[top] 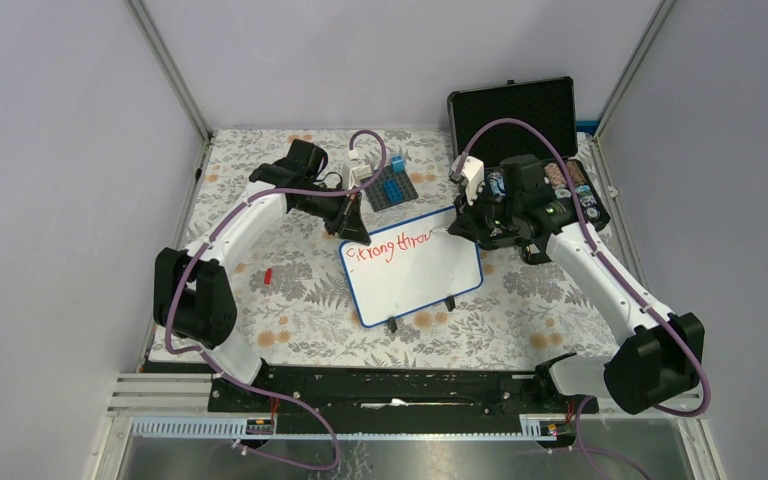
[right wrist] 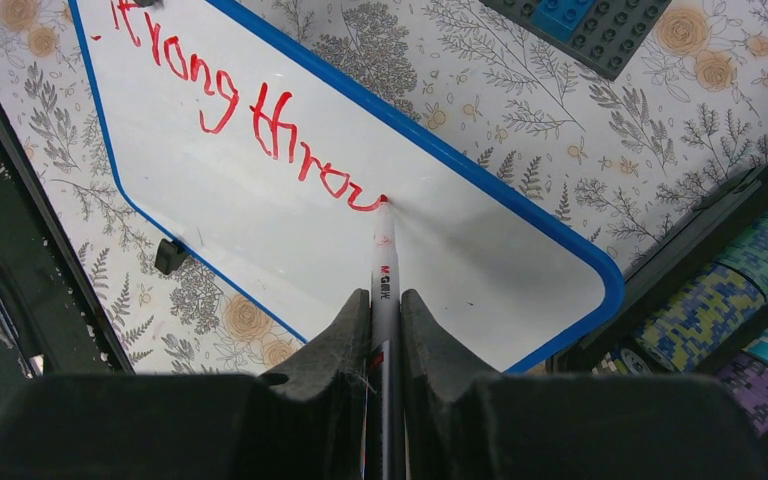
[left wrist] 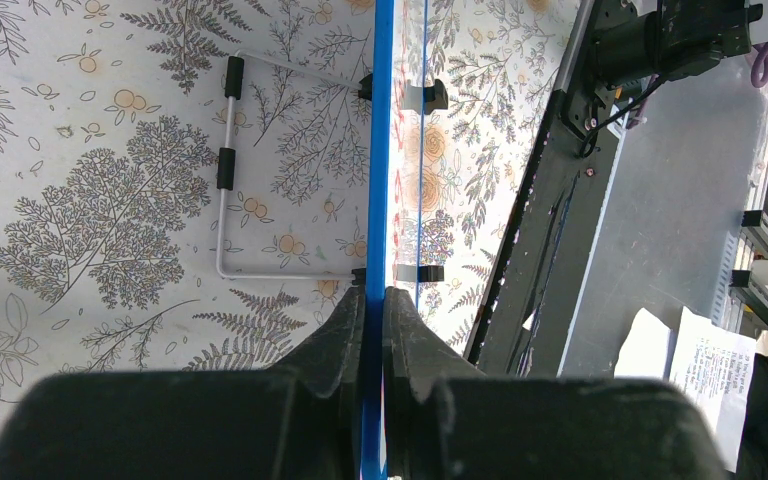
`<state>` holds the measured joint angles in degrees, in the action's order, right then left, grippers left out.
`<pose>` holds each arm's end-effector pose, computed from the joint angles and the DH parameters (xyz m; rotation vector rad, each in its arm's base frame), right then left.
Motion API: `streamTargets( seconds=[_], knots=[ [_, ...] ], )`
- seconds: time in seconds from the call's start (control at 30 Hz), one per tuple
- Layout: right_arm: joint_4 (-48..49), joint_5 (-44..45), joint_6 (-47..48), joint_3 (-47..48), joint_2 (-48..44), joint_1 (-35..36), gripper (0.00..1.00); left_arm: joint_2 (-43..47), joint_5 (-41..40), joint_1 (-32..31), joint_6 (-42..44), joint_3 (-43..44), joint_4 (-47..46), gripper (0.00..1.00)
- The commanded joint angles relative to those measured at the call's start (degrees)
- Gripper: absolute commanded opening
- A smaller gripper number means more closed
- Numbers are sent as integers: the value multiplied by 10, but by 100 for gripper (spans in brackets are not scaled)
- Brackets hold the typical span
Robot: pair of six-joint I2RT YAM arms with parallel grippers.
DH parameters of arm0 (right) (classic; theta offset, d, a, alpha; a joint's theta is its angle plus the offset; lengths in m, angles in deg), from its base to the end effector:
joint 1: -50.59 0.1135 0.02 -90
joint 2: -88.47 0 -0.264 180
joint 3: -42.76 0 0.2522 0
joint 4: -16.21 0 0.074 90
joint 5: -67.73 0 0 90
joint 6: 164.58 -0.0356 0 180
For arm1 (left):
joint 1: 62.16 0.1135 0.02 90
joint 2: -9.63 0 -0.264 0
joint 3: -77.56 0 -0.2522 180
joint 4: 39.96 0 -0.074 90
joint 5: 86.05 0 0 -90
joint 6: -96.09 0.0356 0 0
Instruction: Write a sentence on the whiteboard
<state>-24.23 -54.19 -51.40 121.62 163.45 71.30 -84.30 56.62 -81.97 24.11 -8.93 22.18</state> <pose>0.2617 0.1191 0.3235 -1.0832 1.8658 0.5874 0.3050 -0.1399 0.2902 1.0639 2.2001 -1.2101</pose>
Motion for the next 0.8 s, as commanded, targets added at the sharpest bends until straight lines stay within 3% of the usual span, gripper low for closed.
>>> streamTargets(
  seconds=[0.0, 0.77],
  knots=[
    [13, 8, 6, 21, 3, -6, 0, 1, -22, -2, 17, -5, -19, 0],
    [-16, 17, 29, -17, -20, -11, 0, -2, -24, -3, 17, -3, -19, 0]
  ],
)
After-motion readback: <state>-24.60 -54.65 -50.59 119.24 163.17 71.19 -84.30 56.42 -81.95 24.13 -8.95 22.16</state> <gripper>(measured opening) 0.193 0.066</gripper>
